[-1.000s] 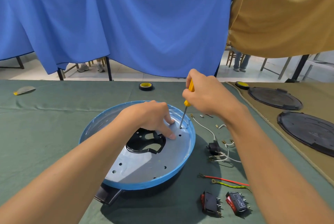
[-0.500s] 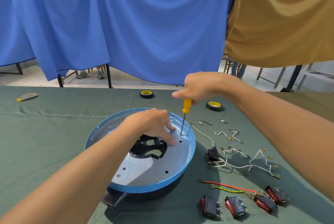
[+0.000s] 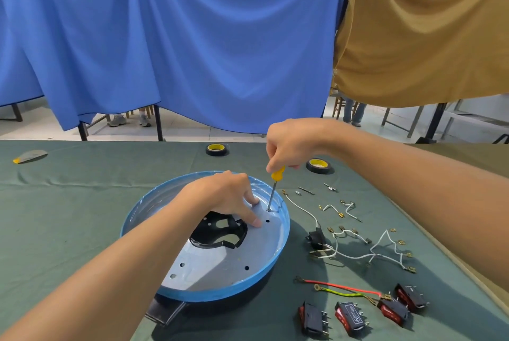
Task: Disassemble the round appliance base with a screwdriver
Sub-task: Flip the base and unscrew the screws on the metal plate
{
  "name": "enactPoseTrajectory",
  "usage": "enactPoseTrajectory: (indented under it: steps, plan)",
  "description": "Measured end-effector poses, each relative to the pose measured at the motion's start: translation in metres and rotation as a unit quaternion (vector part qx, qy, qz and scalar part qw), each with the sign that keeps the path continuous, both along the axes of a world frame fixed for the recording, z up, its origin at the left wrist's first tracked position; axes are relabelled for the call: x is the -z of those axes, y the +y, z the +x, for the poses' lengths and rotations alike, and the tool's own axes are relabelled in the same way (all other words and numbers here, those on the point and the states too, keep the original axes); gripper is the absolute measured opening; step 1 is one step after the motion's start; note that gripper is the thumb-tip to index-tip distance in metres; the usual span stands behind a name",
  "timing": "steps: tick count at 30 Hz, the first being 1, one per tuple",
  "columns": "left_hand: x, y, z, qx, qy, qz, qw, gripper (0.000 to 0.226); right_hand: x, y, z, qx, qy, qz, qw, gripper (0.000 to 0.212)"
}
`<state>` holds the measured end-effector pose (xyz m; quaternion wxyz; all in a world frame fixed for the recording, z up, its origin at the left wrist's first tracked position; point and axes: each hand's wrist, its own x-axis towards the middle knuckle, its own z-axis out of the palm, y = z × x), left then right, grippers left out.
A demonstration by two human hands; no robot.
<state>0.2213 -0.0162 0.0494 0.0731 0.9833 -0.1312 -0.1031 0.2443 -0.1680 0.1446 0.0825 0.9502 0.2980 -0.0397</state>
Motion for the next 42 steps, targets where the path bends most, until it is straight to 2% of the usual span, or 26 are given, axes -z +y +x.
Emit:
enactPoseTrajectory:
  steps: [3, 4, 7, 9, 17, 20, 23, 26, 28, 31, 33, 35, 39, 40, 42]
  plan:
    - [0.002, 0.001, 0.001, -0.002, 0.001, -0.004, 1.0, 0.07, -0.003, 0.001, 0.0, -0.016, 0.052, 0.008, 0.999, 0.006]
    - [0.003, 0.001, 0.002, -0.004, 0.001, -0.006, 1.0, 0.07, -0.003, 0.001, 0.002, -0.01, 0.062, 0.009, 0.998, 0.009]
    - [0.006, 0.002, 0.002, 0.003, -0.006, -0.004, 1.0, 0.07, -0.005, 0.002, 0.003, 0.038, 0.072, -0.042, 0.996, 0.049]
    - [0.007, 0.003, 0.003, 0.01, -0.011, -0.004, 1.0, 0.07, -0.004, 0.002, 0.005, 0.055, 0.082, -0.058, 0.993, 0.054]
    - [0.007, 0.003, 0.003, 0.007, -0.009, -0.007, 1.0, 0.07, -0.001, -0.005, -0.008, -0.049, 0.017, -0.101, 0.994, 0.032]
    - [0.006, 0.003, 0.002, 0.006, -0.008, -0.006, 1.0, 0.07, 0.0, -0.013, -0.011, -0.105, -0.011, -0.118, 0.987, 0.032]
    - [0.005, 0.003, 0.003, 0.001, -0.008, -0.009, 1.0, 0.07, -0.002, -0.011, -0.014, -0.164, -0.047, -0.138, 0.976, 0.024]
    - [0.006, 0.003, 0.002, -0.005, -0.004, -0.009, 1.0, 0.07, -0.003, -0.003, -0.015, -0.211, -0.059, -0.116, 0.969, 0.01]
    - [0.006, 0.003, 0.002, -0.006, -0.004, -0.014, 1.0, 0.069, -0.001, 0.001, -0.014, -0.196, -0.03, -0.082, 0.977, 0.009]
    - [0.006, 0.005, 0.0, -0.004, 0.0, -0.027, 1.0, 0.072, 0.0, 0.005, -0.012, -0.129, -0.014, -0.038, 0.991, 0.053]
    - [0.006, 0.005, 0.0, -0.007, 0.0, -0.026, 1.0, 0.073, 0.001, 0.006, -0.008, -0.079, -0.032, -0.016, 0.996, 0.066]
    - [0.005, 0.004, -0.001, -0.008, -0.004, -0.018, 1.0, 0.068, 0.0, 0.006, -0.006, -0.052, -0.041, -0.022, 0.998, 0.058]
    - [0.005, 0.004, 0.0, -0.008, -0.007, -0.015, 1.0, 0.069, -0.005, 0.003, -0.004, -0.041, 0.005, -0.016, 0.999, 0.021]
    - [0.005, 0.004, 0.001, -0.008, -0.007, -0.015, 1.0, 0.069, -0.006, 0.002, -0.003, -0.037, 0.023, -0.009, 0.999, 0.019]
    - [0.006, 0.004, 0.001, -0.006, -0.006, -0.015, 1.0, 0.069, -0.002, 0.003, 0.0, -0.023, 0.027, -0.008, 0.999, 0.04]
